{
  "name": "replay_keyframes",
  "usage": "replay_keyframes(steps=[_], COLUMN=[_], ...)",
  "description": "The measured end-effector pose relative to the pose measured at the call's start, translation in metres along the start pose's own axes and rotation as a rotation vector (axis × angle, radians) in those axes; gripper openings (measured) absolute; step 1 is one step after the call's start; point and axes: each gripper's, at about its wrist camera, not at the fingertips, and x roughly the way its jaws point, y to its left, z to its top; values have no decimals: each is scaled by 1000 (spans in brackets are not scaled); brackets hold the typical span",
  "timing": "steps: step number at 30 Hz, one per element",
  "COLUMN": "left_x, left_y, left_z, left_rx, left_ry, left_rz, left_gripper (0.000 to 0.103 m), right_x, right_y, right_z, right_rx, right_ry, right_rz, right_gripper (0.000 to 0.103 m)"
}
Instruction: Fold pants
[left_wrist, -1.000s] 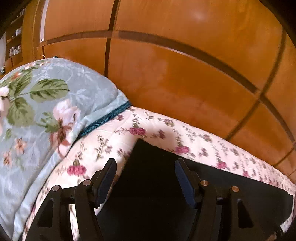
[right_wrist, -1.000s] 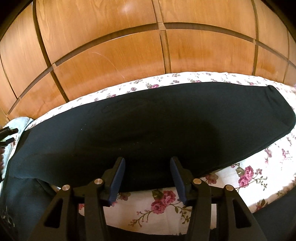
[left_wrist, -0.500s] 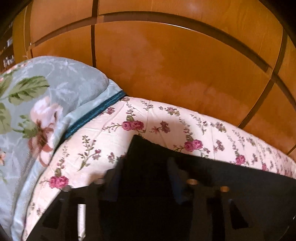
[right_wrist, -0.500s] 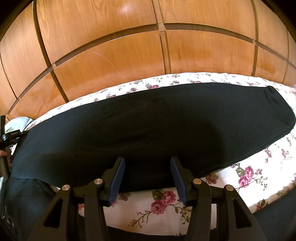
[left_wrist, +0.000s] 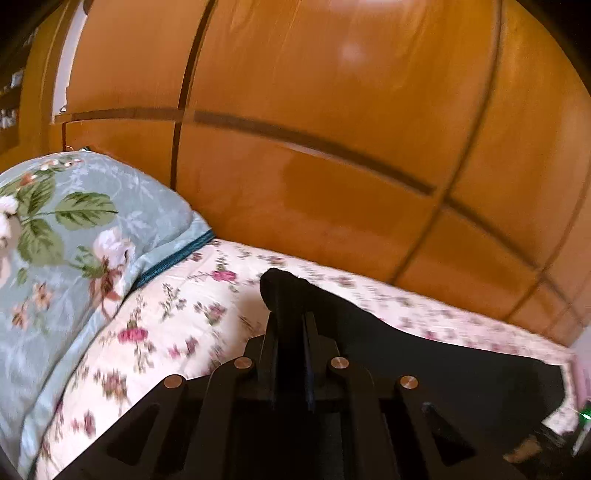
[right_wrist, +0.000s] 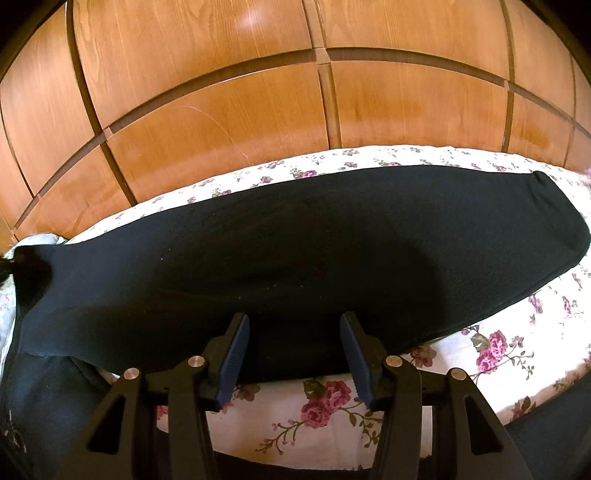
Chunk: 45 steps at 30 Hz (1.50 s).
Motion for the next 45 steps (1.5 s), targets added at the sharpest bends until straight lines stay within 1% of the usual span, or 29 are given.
replay_keyframes(steps=[2,4,7,9,11,15,18,19,20,22,25,26,27,28,29,32,34,37,42,45], left_x=[-22,-44,-69,-85,-91,-96,-86,-83,-79,-80,-79,-79,-79,-79,-77,-79,-79,-79,-77,-77], left_y=[1,4,9,12,13,16,25,28,30,34,33,33,33,34,35,38,40,41,43,44], left_z=[-11,-25,-48,-68,-84,-119,-146,-155,-161,-163,-165,-165,-166,-166,-166,-167,-167,-168,-169,-170], left_rx=[-24,-74,-116,-146,-155,-173,-217,-224,-237,-264,-261,-263,-264,-268,-272,-287,-298,-307,-321,-328], left_ry=[-14,-26,-41,-45,-34,-9,29,38,48,42,44,44,44,45,44,41,38,36,38,40], left_rz=[-49,-97,-118,-141,-144,-136,-104,-92,-95,-109,-109,-110,-112,-117,-122,-141,-153,-163,-182,-190], left_gripper=[10,10,10,10,10,10,9,6,6,6,6,6,6,6,6,6,6,6,6,6], right_x=[0,-1,-1,-1,-1,-1,-1,-1,-1,1,2,0,-2,-5,-6,1,8,23,45,58], right_y=[0,-1,-1,-1,-1,-2,-1,0,0,5,21,27,32,39,44,68,82,102,129,141], right_z=[0,0,0,0,0,0,0,0,1,3,11,14,17,22,25,41,48,58,74,82], right_rx=[2,4,4,5,5,8,7,5,2,-17,-86,-97,-94,-75,-59,17,54,116,184,263], right_ry=[-1,-2,-2,-2,-2,-3,-2,0,5,27,73,74,66,61,62,90,109,147,189,219], right_rz=[2,4,4,5,5,7,6,4,4,4,-62,-67,-39,12,44,185,239,295,354,387], right_gripper=[52,52,52,52,52,52,52,53,57,62,63,63,63,63,63,64,66,66,67,68])
